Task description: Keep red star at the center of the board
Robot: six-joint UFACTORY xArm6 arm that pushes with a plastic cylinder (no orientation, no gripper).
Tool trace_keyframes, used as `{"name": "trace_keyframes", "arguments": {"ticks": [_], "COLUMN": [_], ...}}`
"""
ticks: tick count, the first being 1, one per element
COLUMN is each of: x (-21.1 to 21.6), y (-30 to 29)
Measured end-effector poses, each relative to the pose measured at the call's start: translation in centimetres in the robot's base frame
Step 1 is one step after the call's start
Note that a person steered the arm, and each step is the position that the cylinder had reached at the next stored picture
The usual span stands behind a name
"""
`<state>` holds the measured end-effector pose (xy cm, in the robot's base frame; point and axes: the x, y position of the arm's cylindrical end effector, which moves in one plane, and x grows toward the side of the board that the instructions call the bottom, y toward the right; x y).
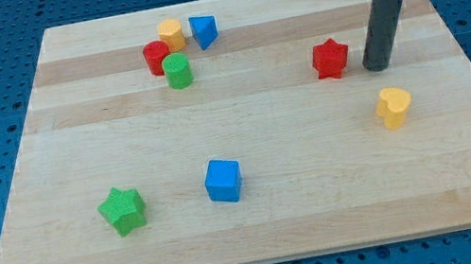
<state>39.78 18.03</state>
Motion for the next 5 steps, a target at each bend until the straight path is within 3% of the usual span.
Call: {"name": "trace_keyframes", "arguments": {"ticks": [3,4,5], "x": [-1.7,-1.7,-1.7], "y": [0.0,-2.5,-8.8]}}
